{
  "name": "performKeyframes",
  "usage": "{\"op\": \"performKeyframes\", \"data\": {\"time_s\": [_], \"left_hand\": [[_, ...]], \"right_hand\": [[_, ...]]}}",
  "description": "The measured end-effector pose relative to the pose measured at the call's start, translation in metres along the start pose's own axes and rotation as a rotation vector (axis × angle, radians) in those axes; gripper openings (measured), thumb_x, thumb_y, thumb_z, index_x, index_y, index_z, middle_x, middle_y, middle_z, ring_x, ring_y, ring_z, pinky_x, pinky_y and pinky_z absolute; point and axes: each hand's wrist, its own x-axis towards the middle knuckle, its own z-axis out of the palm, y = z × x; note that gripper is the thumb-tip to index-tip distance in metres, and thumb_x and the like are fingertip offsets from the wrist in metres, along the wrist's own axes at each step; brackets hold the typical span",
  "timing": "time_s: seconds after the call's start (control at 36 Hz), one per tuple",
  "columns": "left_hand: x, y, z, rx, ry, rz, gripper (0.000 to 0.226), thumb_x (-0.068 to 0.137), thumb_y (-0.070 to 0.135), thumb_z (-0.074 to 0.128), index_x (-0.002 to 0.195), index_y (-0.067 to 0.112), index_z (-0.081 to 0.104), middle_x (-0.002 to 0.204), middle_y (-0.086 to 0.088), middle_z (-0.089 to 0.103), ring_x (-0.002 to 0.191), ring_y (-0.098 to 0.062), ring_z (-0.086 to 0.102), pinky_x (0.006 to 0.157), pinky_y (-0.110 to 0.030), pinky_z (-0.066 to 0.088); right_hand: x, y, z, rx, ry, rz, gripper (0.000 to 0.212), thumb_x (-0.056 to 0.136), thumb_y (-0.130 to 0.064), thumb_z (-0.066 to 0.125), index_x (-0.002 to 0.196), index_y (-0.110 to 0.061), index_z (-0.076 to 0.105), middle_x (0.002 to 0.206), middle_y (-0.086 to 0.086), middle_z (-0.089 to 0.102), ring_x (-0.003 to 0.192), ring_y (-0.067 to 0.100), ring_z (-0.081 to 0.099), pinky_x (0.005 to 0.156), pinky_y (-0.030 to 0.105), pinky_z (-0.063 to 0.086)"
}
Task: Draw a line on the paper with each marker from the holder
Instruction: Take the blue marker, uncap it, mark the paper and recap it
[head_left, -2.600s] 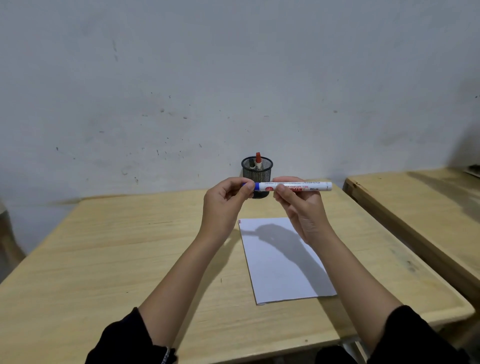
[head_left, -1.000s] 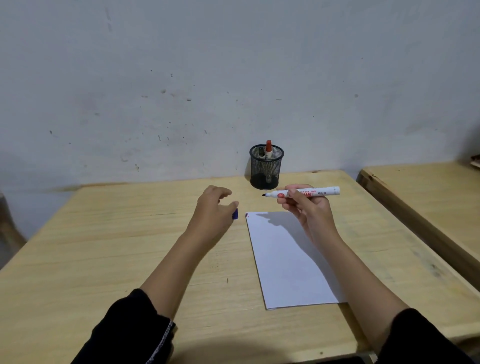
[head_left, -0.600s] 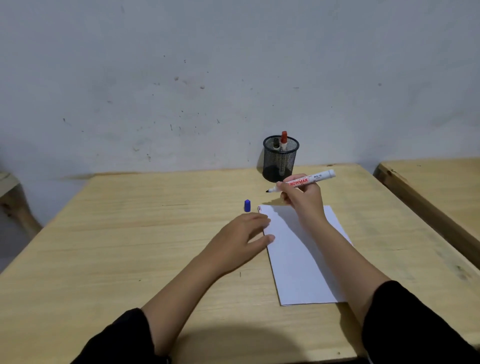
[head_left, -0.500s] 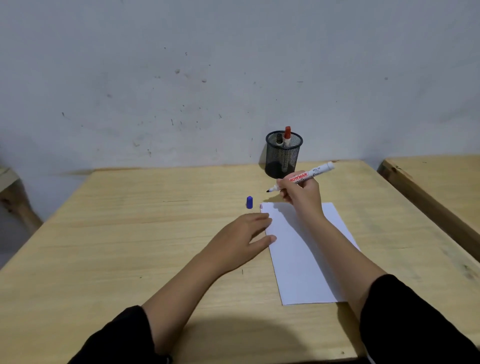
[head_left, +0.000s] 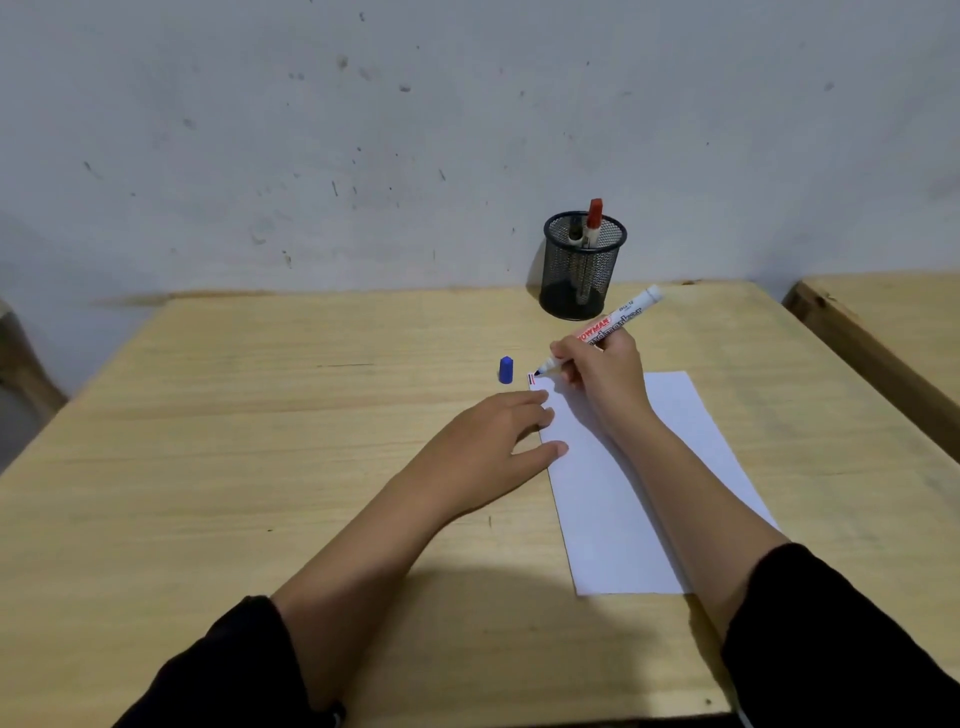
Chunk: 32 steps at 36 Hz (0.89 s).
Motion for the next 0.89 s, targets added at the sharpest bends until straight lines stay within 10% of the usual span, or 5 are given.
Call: {"op": "performKeyframes", "data": {"time_s": [0.89], "left_hand": [[-0.0003,0.0022,-0.0028,-0.004,-0.011,0.005,0.035,0.091,0.039,0.053,0.110,0.011,0.061,0.130,-0.002,0.056,0.116,-0.016,0.051,0.096,-0.037,0.044]], "right_hand": [[-0.0006,-0.0027,0.0025,-0.212,0.009,-0.042,0.008,0.083,-0.005,0.057,0.079,-0.006,0.049,0.069,0.005,0.049,0.060,0.012,0.049,0.042,0.007,0.042]]}}
